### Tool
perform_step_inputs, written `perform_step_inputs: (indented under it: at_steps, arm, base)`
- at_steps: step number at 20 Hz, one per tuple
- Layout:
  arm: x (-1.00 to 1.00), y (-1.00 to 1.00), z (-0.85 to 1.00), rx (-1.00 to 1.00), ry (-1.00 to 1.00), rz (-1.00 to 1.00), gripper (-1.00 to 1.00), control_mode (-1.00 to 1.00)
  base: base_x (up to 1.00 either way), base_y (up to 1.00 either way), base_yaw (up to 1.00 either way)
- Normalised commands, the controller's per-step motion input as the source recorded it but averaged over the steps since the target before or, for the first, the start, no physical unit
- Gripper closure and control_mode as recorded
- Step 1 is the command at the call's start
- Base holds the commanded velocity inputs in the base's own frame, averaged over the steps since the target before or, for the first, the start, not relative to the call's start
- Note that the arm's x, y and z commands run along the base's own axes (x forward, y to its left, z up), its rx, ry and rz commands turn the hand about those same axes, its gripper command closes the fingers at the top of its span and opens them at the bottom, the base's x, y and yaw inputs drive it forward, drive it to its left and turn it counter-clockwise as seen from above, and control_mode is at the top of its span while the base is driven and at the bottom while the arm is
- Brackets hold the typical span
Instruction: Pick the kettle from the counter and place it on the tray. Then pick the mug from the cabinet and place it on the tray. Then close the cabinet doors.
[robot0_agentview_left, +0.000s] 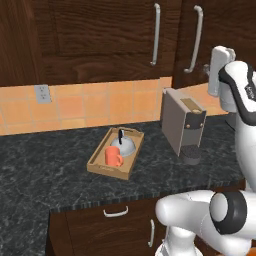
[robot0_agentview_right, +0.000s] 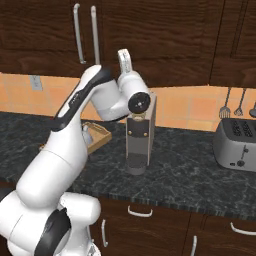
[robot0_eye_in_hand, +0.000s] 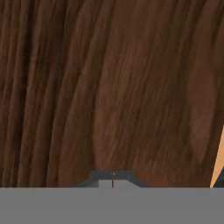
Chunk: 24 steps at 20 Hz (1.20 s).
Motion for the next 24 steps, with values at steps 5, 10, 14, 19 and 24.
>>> perform_step_inputs:
  at_steps: [5, 10, 14, 19, 24]
  arm:
    - [1.0, 0.08, -0.08, 0.07, 0.15, 0.0, 1.0, -1.0]
    - [1.0, 0.03, -0.16, 0.09, 0.0, -0.01, 1.0, -1.0]
    - [1.0, 0.07, -0.24, 0.06, 0.0, -0.02, 1.0, -1.0]
    - [1.0, 0.32, -0.33, 0.0, 0.01, -0.07, 1.0, -1.0]
    - [1.0, 0.52, -0.53, 0.0, 0.11, -0.1, 1.0, -1.0]
  base:
    - [0.0, 0.0, 0.0]
    - [0.0, 0.0, 0.0]
    - [0.0, 0.0, 0.0]
    - [0.0, 0.0, 0.0]
    - [0.0, 0.0, 0.0]
